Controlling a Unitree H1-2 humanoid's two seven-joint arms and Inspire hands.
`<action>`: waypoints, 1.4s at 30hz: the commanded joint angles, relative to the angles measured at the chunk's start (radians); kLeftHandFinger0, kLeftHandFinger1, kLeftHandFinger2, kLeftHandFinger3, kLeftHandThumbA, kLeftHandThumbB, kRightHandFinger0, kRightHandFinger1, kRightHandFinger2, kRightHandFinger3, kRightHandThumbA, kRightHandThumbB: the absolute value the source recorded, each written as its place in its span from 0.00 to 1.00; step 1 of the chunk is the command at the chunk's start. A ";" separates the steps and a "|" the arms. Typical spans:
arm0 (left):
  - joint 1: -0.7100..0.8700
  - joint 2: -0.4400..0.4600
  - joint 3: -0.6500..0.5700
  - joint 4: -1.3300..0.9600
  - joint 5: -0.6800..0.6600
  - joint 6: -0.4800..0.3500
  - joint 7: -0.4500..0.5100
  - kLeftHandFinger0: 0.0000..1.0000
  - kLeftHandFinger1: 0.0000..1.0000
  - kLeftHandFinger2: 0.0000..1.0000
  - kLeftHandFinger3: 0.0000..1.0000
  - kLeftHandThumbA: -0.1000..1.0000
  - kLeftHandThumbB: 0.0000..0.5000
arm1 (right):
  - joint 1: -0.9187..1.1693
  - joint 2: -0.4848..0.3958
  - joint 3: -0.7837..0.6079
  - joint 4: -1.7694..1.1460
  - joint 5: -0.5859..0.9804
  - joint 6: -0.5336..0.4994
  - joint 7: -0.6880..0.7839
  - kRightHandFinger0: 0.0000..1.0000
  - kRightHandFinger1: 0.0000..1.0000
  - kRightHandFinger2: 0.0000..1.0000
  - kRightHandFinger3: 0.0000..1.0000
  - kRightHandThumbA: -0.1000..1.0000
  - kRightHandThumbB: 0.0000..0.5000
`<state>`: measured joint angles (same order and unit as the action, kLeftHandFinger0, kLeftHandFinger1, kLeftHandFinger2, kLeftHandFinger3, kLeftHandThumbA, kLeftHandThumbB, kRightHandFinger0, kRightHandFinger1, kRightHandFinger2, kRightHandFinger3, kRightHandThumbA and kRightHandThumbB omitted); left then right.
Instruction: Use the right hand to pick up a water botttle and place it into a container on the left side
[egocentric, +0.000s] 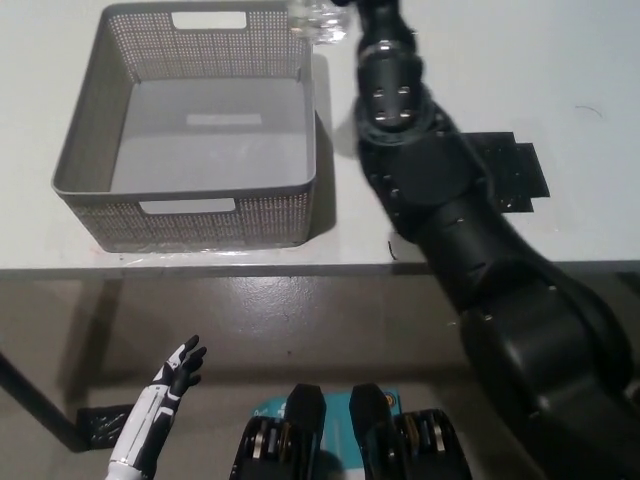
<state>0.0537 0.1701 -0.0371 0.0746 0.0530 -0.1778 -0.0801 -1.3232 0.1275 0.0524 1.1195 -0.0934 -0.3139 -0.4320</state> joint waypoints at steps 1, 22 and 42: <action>-0.017 0.018 -0.005 -0.026 0.003 -0.033 -0.020 1.00 1.00 1.00 1.00 1.00 0.30 | -0.100 0.042 0.022 -0.021 -0.044 -0.006 -0.035 0.00 0.06 0.48 0.48 0.00 0.33; -0.070 0.034 -0.013 -0.040 0.004 -0.014 -0.054 1.00 1.00 1.00 1.00 1.00 0.28 | 0.011 0.101 0.091 0.274 -0.054 0.029 0.045 0.02 0.42 0.84 0.84 0.00 0.26; -0.094 0.038 -0.027 -0.028 0.011 -0.017 -0.067 1.00 1.00 1.00 1.00 1.00 0.33 | 0.011 -0.044 0.126 0.157 -0.055 -0.016 0.316 1.00 1.00 1.00 1.00 1.00 0.94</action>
<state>-0.0181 0.1915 -0.0596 0.0659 0.0561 -0.1748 -0.1339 -1.2611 0.1436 0.2029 1.3787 -0.1662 -0.2809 -0.1740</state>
